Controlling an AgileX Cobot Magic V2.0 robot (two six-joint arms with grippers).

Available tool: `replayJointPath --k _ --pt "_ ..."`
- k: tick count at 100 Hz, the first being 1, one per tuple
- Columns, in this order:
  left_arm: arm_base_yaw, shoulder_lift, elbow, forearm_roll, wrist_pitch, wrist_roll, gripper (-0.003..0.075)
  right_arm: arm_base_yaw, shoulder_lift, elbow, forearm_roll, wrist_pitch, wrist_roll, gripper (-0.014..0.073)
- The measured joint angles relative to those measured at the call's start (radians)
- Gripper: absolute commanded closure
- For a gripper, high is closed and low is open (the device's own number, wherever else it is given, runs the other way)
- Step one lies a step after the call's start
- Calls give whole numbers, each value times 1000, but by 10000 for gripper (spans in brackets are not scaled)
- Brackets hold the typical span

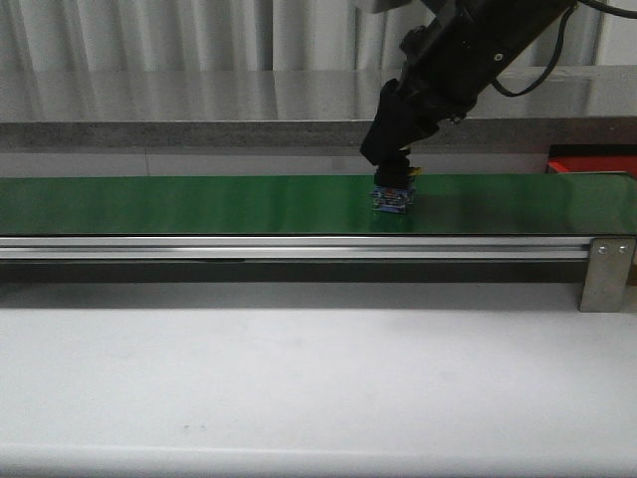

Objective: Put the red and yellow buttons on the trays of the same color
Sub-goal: 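Grasp the yellow button with the right gripper and lift it, then carry the yellow button toward the yellow tray with the right gripper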

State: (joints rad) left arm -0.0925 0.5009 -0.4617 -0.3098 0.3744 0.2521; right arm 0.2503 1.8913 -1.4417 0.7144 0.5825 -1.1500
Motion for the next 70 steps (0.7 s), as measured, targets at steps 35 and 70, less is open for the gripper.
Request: replayJointPath --k 35,70 --pt "0 0 0 0 0 0 741 -122 -108 0 -13 68 100 396" --pt "0 0 0 0 0 0 741 -478 -347 96 -18 216 300 396"
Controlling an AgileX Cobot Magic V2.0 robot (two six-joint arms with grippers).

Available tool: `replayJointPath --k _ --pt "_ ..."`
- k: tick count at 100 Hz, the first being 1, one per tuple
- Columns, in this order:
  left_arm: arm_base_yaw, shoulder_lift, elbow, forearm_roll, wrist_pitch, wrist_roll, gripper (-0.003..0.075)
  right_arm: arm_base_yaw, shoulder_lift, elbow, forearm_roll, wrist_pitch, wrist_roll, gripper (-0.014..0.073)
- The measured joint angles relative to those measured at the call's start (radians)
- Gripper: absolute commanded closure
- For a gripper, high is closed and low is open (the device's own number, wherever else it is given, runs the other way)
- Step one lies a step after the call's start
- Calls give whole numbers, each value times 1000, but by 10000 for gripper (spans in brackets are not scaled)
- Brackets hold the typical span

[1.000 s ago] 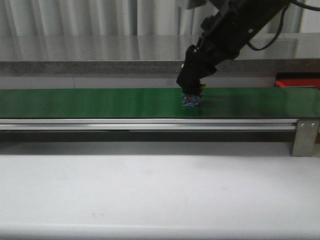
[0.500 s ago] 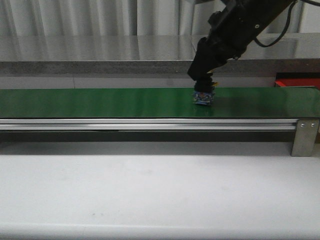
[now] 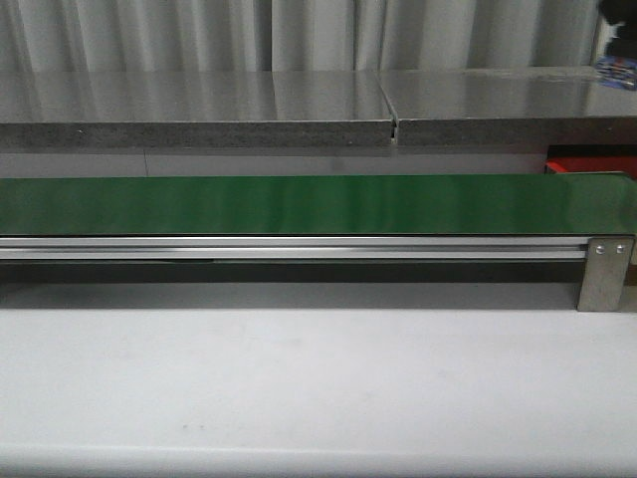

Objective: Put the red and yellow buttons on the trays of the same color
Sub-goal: 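Carry the yellow button toward the yellow tray with the right gripper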

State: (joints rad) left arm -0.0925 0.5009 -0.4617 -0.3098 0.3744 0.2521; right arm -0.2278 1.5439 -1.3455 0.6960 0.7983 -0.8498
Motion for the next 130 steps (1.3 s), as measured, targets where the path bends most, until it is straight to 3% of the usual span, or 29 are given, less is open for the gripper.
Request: replayJointPath --k 18,37,63,77,130 --pt "0 0 0 0 0 0 741 -166 -71 192 -1 -72 112 396" --pt "0 0 0 0 0 0 741 -224 -107 412 -1 -210 137 396" --pt "0 0 0 0 0 0 741 -221 -109 616 51 -532 140 396" --pt "0 0 0 0 0 0 741 -221 -113 675 82 -632 142 396" --pt "0 0 0 0 0 0 741 -122 -22 687 101 -699 142 392"
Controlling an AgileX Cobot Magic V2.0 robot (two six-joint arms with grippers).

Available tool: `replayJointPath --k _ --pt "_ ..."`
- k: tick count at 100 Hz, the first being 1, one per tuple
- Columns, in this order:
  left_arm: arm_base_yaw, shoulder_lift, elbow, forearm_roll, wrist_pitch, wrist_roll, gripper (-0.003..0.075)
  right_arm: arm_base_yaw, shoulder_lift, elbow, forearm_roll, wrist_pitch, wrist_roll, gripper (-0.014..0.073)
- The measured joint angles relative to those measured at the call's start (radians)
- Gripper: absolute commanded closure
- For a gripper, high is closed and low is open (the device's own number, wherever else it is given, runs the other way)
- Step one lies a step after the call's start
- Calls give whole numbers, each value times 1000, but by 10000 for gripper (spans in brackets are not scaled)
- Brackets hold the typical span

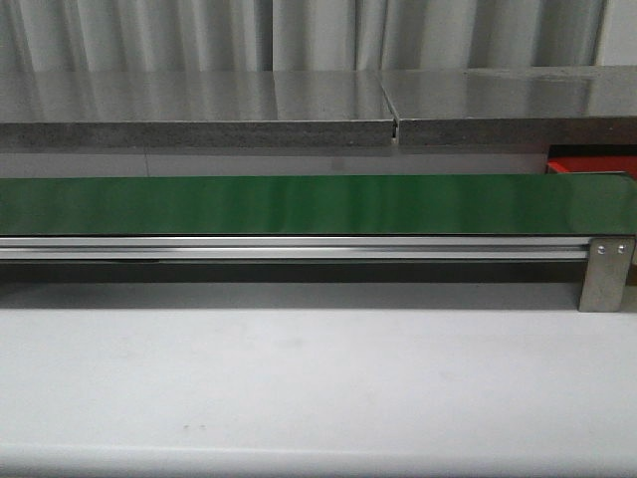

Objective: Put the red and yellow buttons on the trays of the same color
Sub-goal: 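Carry the yellow button toward the yellow tray with the right gripper, then lower the yellow button into the yellow tray and open the right gripper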

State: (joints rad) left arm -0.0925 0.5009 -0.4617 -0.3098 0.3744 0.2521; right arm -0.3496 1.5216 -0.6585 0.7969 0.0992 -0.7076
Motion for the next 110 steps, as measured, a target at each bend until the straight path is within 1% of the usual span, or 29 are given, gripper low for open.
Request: replayJointPath --k 8,17,21,22,23,26,35,48,61,91,110 --pt "0 0 0 0 0 0 741 0 2 0 2 -3 0 347" --pt "0 0 0 0 0 0 741 2 2 0 4 -4 0 228" --pt "0 0 0 0 0 0 741 2 2 0 4 -4 0 158" --pt "0 0 0 0 0 0 741 2 2 0 4 -4 0 158" --pt "0 0 0 0 0 0 741 2 2 0 4 -4 0 132" --pt "0 0 0 0 0 0 741 2 2 0 4 -4 0 102" --pt "0 0 0 0 0 0 741 2 6 -2 4 -2 0 48" --pt "0 0 0 0 0 0 741 0 2 -17 4 29 -2 45" --pt "0 0 0 0 0 0 741 0 -47 -49 4 88 -4 45" --pt "0 0 0 0 0 0 741 2 -289 -119 4 229 -39 53" --pt "0 0 0 0 0 0 741 46 -469 -125 -2 301 -92 53"
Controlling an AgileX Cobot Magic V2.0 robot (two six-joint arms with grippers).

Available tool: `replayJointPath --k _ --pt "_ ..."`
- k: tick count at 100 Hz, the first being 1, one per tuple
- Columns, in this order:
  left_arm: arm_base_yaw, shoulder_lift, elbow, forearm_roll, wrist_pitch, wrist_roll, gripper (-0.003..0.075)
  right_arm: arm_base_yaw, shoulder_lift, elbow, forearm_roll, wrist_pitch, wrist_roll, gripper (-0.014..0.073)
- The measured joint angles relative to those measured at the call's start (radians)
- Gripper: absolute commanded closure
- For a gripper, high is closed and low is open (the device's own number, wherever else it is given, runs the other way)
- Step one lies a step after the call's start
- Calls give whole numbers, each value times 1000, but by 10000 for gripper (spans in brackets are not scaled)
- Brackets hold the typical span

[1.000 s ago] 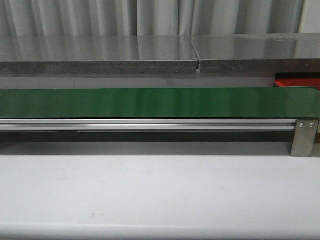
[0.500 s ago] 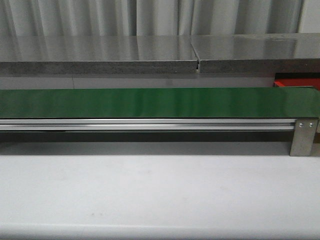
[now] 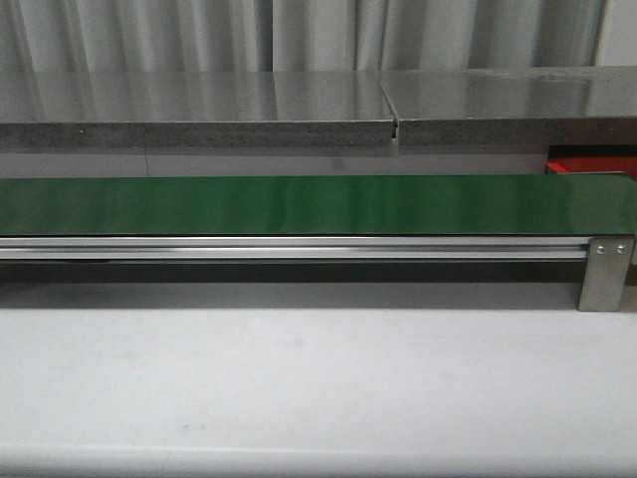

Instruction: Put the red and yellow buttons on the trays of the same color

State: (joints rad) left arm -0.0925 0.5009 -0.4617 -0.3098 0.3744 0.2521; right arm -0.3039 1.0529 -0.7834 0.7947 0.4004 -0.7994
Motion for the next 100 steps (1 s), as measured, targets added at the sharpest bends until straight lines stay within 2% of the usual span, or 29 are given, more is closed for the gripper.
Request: replayJointPath --k 10,17,37,58,100 --pt "0 0 0 0 0 0 741 30 -92 0 -11 56 -19 57" --pt "0 0 0 0 0 0 741 45 -146 0 -33 96 -23 109" --pt "0 0 0 0 0 0 741 58 -241 13 -49 182 -25 424" --pt "0 0 0 0 0 0 741 58 -272 18 -55 259 -25 716" --pt "0 0 0 0 0 0 741 58 -280 19 -57 285 -25 701"
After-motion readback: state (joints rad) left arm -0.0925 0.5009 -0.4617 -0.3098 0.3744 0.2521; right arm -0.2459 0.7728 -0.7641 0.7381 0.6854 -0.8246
